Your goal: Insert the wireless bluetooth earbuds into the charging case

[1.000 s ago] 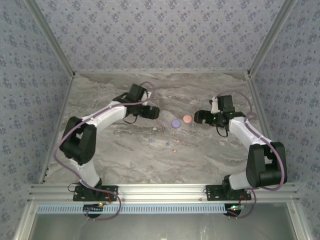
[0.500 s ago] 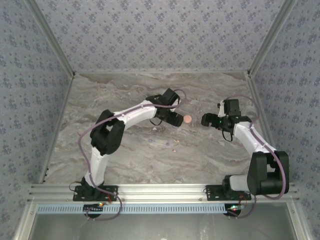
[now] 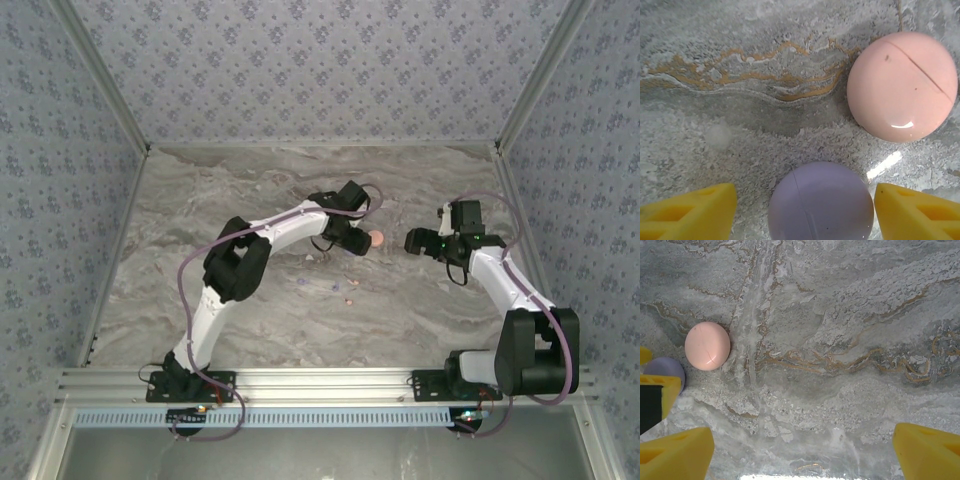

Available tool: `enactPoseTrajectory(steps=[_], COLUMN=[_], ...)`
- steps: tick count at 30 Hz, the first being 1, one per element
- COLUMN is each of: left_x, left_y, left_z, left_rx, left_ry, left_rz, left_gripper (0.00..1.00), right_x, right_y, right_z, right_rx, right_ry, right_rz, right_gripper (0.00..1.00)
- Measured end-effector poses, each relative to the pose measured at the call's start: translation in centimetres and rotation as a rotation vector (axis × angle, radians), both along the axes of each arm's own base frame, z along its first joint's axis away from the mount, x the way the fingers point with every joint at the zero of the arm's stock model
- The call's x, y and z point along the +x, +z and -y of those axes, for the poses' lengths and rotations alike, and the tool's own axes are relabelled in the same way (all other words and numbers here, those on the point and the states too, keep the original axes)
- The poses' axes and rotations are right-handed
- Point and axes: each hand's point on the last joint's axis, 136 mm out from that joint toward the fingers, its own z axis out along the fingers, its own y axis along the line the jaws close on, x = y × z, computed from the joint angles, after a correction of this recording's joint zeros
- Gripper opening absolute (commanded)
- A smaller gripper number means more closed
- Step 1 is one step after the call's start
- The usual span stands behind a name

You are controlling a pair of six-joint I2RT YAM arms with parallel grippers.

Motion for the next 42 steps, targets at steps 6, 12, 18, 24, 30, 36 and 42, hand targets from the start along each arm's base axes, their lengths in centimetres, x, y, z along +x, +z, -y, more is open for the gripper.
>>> enactPoseTrajectory(steps=[6,12,18,24,30,36,42], left_x=[-0.1,0.0,-0.2,-1.4,-1.4,-1.0,-0.9], left_y=[-0.3,-0.4,-0.6,-0.8,-0.9,-0.8,-0.6], left_z=[-0.1,-0.7,-1.4,-3.9,-7.7,-8.6,-8.5], left_rx=[0.022,0.052,0.080,0.115,0.108,0.076,0.064], left_ry=[0.000,-0.001,-0.011,-0.034,-0.027,-0.053,-0.077], left_rz=[0.000,0.010,0.029,0.019,-0.007,-0.013,-0.007], left_gripper=[0.65,0.58,0.55,0.55,0.55,0.62,0.78], right_x=[0.0,0.0,0.0,-0.1,-0.4,-0.1,0.4], right_y=[0.0,0.0,0.0,-0.4,-1.6,-1.9,-1.8], right_z=[0.1,0.1,-0.1,-0.8,-2.7,-4.8,-7.0], right_rx=[0.000,0.000,0.007,0.024,0.034,0.035,0.040], right_ry=[-0.002,-0.002,0.002,0.025,0.084,0.142,0.202], right_rz=[0.000,0.000,-0.001,-0.017,-0.059,-0.079,-0.086], right_gripper=[0.95,0.95,0.95,0.95,0.95,0.94,0.94])
